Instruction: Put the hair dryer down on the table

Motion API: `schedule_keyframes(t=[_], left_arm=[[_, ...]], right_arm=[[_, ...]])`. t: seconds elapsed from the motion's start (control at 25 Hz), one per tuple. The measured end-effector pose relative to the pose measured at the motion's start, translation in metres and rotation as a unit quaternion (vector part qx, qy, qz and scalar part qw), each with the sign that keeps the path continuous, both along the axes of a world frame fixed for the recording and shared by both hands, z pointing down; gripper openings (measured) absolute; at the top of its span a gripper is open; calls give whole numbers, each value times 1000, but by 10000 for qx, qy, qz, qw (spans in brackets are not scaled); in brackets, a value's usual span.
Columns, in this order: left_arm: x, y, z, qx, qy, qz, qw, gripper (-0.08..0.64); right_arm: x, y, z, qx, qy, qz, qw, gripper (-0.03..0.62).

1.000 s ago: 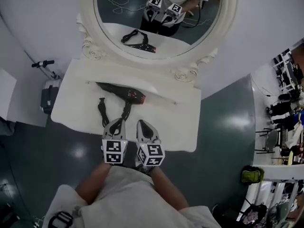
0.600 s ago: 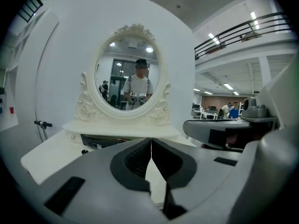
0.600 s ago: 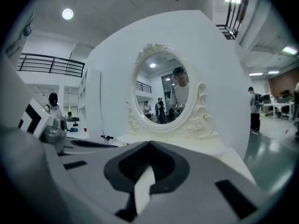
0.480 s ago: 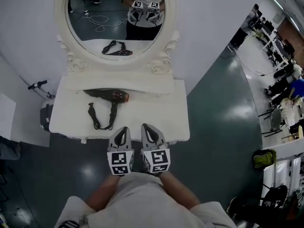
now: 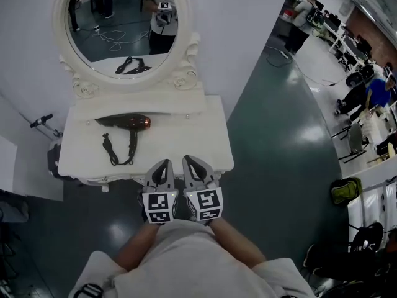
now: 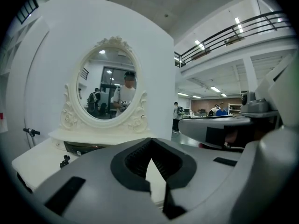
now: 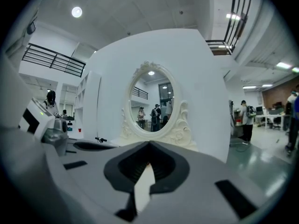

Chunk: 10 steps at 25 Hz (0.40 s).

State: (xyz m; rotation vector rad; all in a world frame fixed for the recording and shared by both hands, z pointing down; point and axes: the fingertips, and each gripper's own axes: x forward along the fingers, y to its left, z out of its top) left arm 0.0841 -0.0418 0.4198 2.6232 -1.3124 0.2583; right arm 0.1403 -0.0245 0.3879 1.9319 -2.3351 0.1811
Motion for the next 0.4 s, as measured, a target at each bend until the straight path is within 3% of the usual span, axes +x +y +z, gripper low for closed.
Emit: schedule_keyframes(t=[0.2, 0.4], left_arm=[[11, 8, -6, 205, -58, 145, 9997, 8], [-6, 11, -6, 260, -186, 87, 9994, 8]], right_arm=[[12, 8, -2, 63, -12, 134, 9999, 15], [-4, 5, 1, 104, -165, 35, 9998, 15]])
